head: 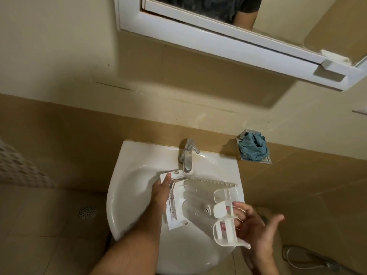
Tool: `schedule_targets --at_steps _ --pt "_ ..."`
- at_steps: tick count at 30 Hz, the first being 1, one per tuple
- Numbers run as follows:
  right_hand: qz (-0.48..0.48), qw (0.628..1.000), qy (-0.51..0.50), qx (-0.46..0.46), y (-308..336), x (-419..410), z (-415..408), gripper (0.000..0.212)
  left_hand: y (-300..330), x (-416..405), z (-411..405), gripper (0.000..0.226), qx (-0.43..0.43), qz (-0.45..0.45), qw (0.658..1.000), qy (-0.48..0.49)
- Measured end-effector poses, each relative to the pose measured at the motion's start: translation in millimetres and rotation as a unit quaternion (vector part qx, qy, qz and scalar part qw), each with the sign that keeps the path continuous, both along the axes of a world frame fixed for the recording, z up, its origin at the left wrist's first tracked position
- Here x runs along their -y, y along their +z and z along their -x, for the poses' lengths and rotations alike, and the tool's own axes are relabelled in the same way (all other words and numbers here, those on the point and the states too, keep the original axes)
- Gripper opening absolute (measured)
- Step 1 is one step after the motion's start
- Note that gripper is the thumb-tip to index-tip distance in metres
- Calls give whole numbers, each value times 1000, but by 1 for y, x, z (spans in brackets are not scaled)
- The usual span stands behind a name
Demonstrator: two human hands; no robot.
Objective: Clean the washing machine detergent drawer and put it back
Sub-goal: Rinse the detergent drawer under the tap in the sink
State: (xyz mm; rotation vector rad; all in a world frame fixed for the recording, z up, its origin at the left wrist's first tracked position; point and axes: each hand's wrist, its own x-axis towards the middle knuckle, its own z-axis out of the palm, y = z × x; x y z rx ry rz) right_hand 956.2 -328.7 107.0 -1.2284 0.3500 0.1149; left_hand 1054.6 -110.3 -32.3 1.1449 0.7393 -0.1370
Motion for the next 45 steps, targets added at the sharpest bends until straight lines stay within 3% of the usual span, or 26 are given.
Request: schedule_targets --at_steps 3,6,11,17,22,25,28,32,39,45 --pt "113 988 86 -57 16 4 -15 93 0 -1 -5 18 -1 -22 999 -47" --pt "212 963 160 -56 32 -4 -25 74 1 0 -10 19 17 -18 997 -78" --pt "190 955 207 -100 57 -18 -38 67 3 0 -16 20 24 -33 992 -118" --pt "180 912 337 -151 75 -25 -55 66 7 0 -28 22 22 -83 983 -161" --pt "191 922 302 -149 69 -29 -60 34 9 -4 -28 31 29 -115 967 -226" --pt "170 939 256 -157 62 -23 -60 18 13 -6 -27 23 27 -157 957 -242" --pt "144 953 218 -156 57 -15 -56 18 14 -10 -28 29 39 -174 949 -260" --pt "122 963 193 -139 53 -10 -50 22 16 -15 -22 14 48 -172 944 -278" --pt "67 978 141 -135 44 -2 -42 24 8 -22 -7 25 3 -191 941 -280" --pt "-23 984 94 -149 30 6 -22 38 2 -30 18 7 -33 -31 991 -127"
